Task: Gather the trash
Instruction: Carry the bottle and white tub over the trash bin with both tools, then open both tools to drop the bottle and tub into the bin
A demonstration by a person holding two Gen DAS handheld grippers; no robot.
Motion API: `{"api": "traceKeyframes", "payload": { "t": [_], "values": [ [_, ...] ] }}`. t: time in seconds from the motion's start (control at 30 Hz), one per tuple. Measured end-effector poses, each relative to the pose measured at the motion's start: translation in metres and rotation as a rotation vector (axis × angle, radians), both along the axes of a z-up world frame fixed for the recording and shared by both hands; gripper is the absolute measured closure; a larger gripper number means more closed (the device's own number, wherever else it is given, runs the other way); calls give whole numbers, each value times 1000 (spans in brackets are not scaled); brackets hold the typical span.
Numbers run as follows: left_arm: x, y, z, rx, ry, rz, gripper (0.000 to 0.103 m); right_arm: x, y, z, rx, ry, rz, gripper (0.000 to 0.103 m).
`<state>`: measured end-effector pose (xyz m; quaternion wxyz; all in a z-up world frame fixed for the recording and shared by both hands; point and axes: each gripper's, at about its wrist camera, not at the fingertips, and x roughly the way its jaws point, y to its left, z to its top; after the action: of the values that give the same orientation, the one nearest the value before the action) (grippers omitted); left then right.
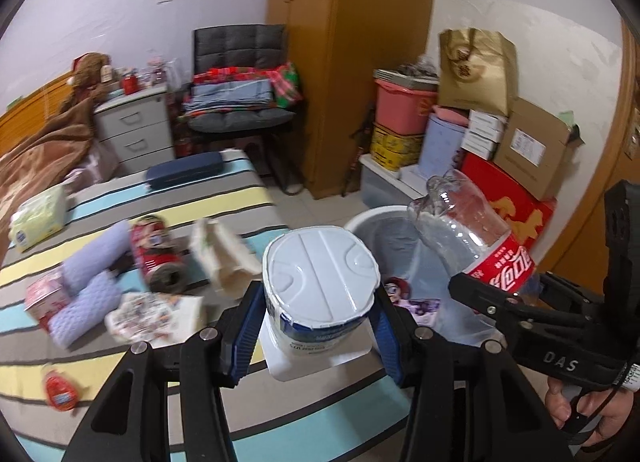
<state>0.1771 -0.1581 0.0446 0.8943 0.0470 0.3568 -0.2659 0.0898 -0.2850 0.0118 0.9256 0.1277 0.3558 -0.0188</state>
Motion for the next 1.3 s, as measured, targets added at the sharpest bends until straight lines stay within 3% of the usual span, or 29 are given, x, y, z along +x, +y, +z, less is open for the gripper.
{"api": "traceKeyframes", "payload": {
  "t": [0.33,0.8,0.9,1.3],
  "values": [
    [14,-59,-20,19,57,-84,51,7,-40,-22,-4,101,-83,35],
    [33,-110,-50,55,122,-151,50,26,-73,-42,-5,218,-94,35],
    [34,-111,-54,53,132,-143,38,27,-74,-45,-27,242,-94,34],
    [26,-92,-39,23,114,-121,37,12,-76,-32,23,161,-109,34]
  ]
}}
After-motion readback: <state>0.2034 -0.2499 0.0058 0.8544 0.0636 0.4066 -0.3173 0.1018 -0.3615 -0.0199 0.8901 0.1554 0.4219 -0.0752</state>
